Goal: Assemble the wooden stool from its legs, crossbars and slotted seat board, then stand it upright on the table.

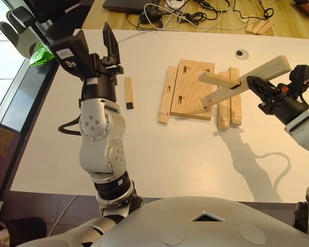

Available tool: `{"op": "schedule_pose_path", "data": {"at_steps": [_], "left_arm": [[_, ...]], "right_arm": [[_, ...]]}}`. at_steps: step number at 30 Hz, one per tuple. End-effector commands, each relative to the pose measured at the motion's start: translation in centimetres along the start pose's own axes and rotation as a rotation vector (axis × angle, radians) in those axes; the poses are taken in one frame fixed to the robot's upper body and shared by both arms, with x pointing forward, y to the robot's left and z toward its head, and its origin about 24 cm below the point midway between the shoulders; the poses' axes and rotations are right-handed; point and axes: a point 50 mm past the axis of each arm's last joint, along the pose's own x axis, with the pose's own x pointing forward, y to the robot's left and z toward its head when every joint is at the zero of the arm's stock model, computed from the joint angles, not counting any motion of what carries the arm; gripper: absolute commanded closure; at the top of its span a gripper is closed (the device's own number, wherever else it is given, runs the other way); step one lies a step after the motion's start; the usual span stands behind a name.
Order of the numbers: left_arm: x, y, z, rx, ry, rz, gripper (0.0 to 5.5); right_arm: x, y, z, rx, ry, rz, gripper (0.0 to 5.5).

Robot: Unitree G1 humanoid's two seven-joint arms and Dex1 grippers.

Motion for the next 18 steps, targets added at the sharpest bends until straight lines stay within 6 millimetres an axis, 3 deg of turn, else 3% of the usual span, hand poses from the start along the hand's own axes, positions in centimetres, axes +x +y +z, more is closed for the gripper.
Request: {"op": "schedule_pose_path", "data": {"at_steps": [1,10,18], "left_arm": [[-0.2,0.0,-0.5,-0.007,0.029,0.007,2.50],[-0.1,0.0,-0.1,-0.015,0.013,0.023,2.50],[-0.2,0.2,0.1,-0.023,-0.001,0.048,2.50]], "right_arm": [[-0.3,-0.4,-1.0,-0.022,0.062,-0.058,4.50],[-0.1,-0.6,0.4,-0.485,0.121,-0.216,4.50],[0.6,-1.4,1.5,-0.564,0.147,-0.277,4.50]]}}
